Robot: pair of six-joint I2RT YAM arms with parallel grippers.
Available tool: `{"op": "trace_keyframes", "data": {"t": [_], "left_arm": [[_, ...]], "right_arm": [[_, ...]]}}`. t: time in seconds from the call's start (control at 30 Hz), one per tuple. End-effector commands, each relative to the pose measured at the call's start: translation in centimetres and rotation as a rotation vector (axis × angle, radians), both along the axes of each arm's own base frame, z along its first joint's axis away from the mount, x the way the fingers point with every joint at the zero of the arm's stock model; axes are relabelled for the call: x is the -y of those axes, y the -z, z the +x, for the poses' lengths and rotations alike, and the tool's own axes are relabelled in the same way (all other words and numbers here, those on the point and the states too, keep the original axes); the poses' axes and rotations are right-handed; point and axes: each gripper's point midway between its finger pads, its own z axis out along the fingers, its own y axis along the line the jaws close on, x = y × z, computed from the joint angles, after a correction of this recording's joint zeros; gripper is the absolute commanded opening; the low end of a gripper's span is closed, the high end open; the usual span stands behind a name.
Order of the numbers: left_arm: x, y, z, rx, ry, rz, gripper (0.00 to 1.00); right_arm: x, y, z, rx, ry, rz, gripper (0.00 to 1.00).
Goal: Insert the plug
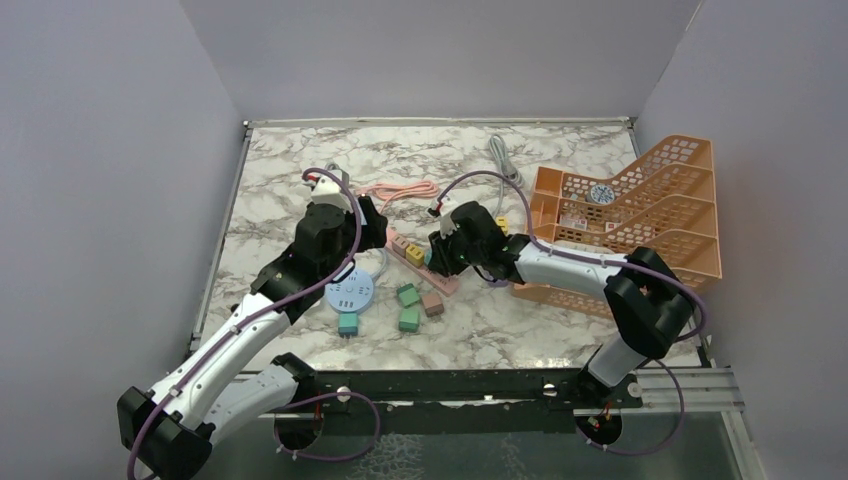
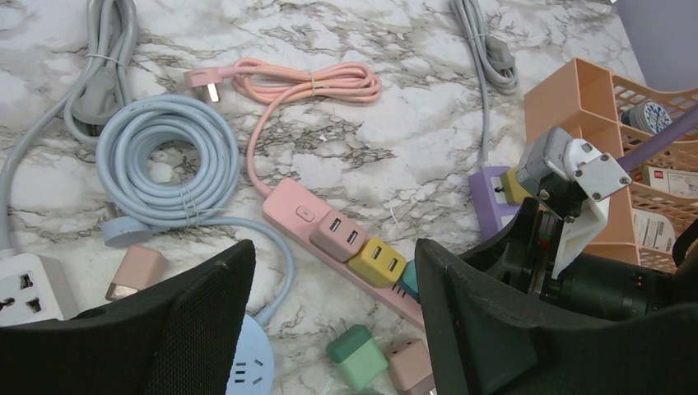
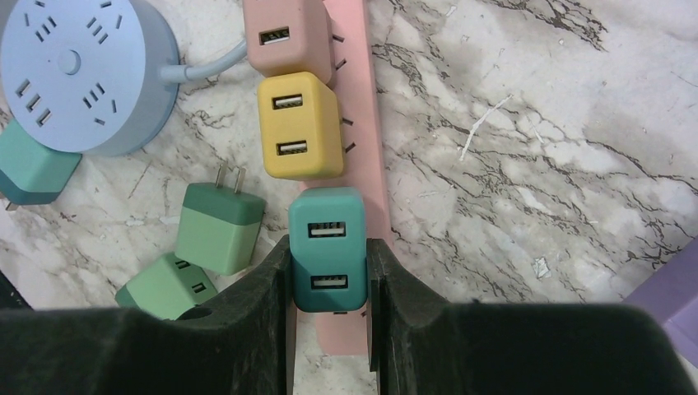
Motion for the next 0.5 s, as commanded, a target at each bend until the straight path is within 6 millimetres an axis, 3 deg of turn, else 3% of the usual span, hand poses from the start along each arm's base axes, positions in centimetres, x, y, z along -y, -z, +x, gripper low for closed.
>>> {"op": "trace_keyframes", "data": {"t": [0.0, 0.47], "left_arm": [[-0.3, -0.3, 0.4, 0.015, -0.031, 0.000, 0.73], [-0.5, 0.0, 0.5, 0.016, -0.037, 0.008, 0.73]], "right_arm": [[-0.7, -0.9, 1.3, 0.075, 0.028, 0.002, 0.01], [0.2, 2.7, -0.3, 0.051, 0.017, -0.066, 0.01]]}}
